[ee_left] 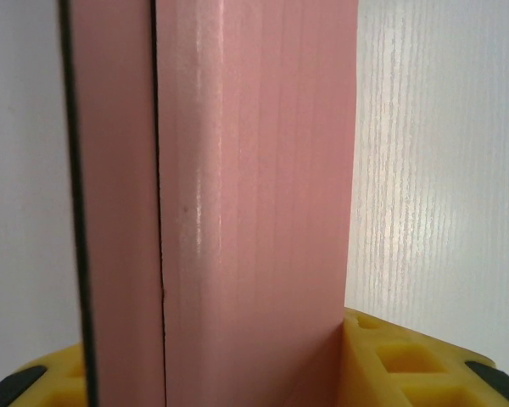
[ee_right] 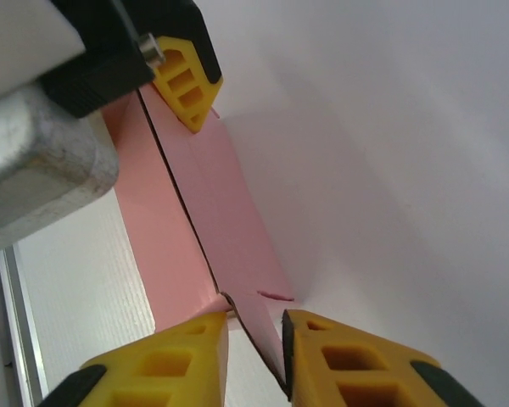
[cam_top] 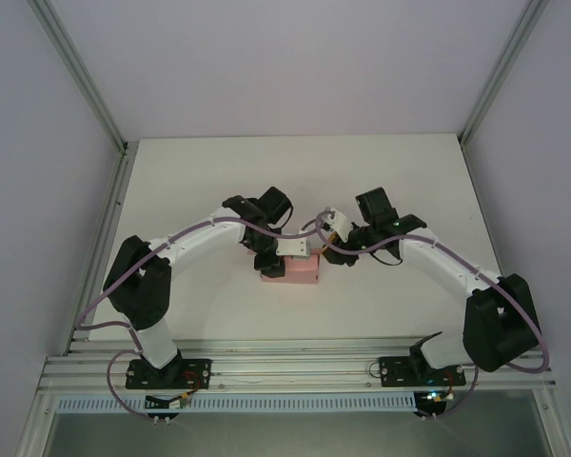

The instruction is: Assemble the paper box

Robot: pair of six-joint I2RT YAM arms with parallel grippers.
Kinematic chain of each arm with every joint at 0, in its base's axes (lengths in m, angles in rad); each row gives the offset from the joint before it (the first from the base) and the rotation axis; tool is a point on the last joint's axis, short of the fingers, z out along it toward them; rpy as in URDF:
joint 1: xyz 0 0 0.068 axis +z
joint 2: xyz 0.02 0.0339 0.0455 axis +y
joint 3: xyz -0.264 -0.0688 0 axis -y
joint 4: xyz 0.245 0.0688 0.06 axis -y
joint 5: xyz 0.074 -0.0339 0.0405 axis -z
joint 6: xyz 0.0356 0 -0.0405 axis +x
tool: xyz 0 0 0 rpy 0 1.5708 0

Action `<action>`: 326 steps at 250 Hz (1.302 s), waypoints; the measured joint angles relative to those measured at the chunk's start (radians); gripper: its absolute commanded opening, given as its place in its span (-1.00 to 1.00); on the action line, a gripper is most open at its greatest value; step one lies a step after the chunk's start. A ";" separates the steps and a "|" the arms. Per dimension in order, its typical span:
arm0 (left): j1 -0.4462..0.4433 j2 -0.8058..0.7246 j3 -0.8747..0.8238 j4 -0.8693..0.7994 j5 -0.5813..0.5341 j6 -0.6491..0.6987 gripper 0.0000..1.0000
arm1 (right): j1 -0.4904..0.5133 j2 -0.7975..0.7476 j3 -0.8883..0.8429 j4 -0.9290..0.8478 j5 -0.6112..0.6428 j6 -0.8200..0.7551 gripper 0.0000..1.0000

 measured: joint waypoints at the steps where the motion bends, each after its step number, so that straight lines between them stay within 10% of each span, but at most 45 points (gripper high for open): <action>1: 0.000 0.000 0.000 0.000 0.000 0.000 -0.14 | 0.000 0.000 0.001 -0.001 0.000 0.001 -0.70; 22: 0.000 0.000 0.000 0.001 -0.001 -0.004 -0.14 | 0.001 0.010 0.009 -0.012 -0.011 0.004 -1.00; 80: 0.001 0.002 0.002 -0.002 -0.008 -0.055 -0.15 | 0.067 -0.001 0.017 0.013 0.110 0.140 -1.00; 181: 0.012 0.036 0.050 -0.042 -0.031 -0.139 -0.18 | 0.294 -0.008 0.032 0.082 0.575 0.945 -1.00; 326: 0.012 0.045 0.061 -0.045 -0.023 -0.142 -0.20 | 0.305 0.024 0.081 0.026 0.603 1.211 -1.00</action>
